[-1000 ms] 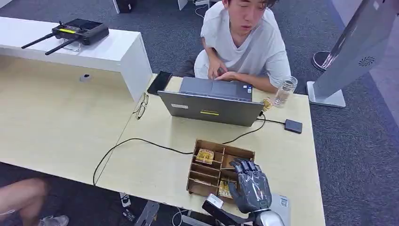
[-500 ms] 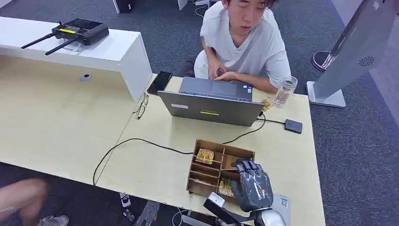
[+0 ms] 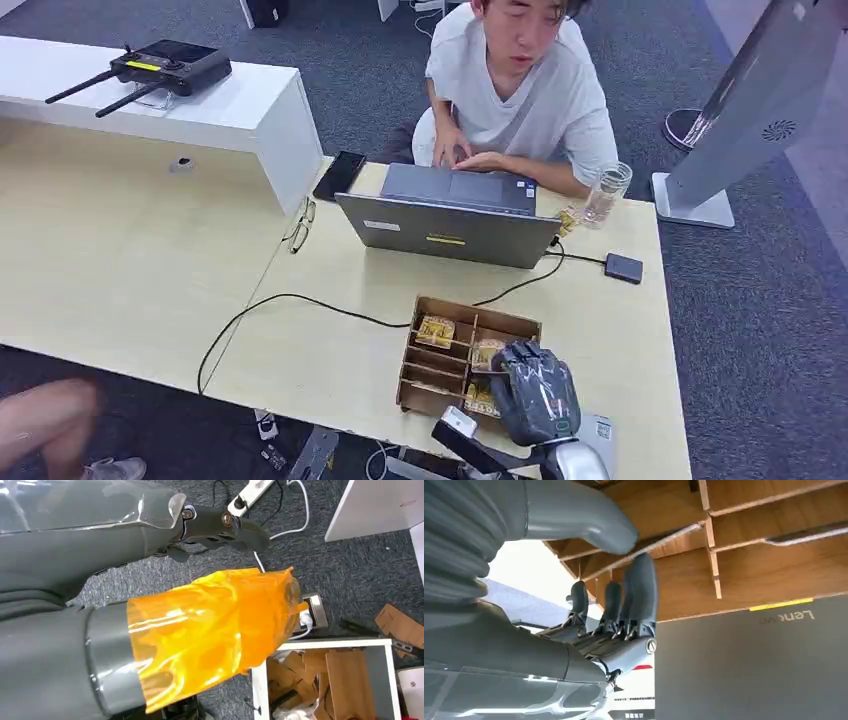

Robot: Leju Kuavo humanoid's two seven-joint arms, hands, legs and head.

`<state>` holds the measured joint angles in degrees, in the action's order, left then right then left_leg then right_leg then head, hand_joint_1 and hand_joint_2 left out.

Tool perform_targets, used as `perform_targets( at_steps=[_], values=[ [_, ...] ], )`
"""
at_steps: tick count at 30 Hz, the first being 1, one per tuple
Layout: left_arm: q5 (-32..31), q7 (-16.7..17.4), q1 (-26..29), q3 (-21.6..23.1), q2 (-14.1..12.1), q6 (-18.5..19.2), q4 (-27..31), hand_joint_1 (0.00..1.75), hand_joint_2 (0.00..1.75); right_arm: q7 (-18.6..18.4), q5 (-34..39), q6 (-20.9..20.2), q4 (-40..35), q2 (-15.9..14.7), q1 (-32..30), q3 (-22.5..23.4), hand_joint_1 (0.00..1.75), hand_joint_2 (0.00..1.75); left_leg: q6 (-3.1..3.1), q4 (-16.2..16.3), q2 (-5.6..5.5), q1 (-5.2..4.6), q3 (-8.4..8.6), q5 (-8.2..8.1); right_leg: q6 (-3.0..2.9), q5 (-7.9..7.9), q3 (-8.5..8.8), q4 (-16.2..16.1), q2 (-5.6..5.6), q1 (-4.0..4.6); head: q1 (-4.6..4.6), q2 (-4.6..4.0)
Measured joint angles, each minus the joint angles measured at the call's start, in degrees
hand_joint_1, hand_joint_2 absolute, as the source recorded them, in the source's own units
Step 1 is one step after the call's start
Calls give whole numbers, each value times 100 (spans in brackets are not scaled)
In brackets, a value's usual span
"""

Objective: Pass the card to the sensor for recognition and then transmit it.

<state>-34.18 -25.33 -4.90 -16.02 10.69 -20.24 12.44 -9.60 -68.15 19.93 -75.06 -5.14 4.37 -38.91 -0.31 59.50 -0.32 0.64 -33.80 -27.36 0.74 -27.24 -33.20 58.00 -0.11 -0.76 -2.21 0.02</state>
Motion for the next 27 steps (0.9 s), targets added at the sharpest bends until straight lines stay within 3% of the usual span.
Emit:
perform_targets(
  at_steps=[8,12,27],
  values=[
    [7,4,1,2,0,0,0,0,0,0,4,-9,-96,0,56,2,168,175,0,0,0,0,0,0,0,0,0,0,0,0,-2,0],
    [7,2,1,2,0,0,0,0,0,0,11,-7,-116,0,65,0,175,175,0,0,0,0,0,0,0,0,0,0,0,0,-2,0],
    [70,-2,1,4,2,9,0,0,0,-2,37,26,-332,0,53,2,175,175,0,0,1,0,0,0,0,0,-2,0,1,0,-2,0]
  ],
)
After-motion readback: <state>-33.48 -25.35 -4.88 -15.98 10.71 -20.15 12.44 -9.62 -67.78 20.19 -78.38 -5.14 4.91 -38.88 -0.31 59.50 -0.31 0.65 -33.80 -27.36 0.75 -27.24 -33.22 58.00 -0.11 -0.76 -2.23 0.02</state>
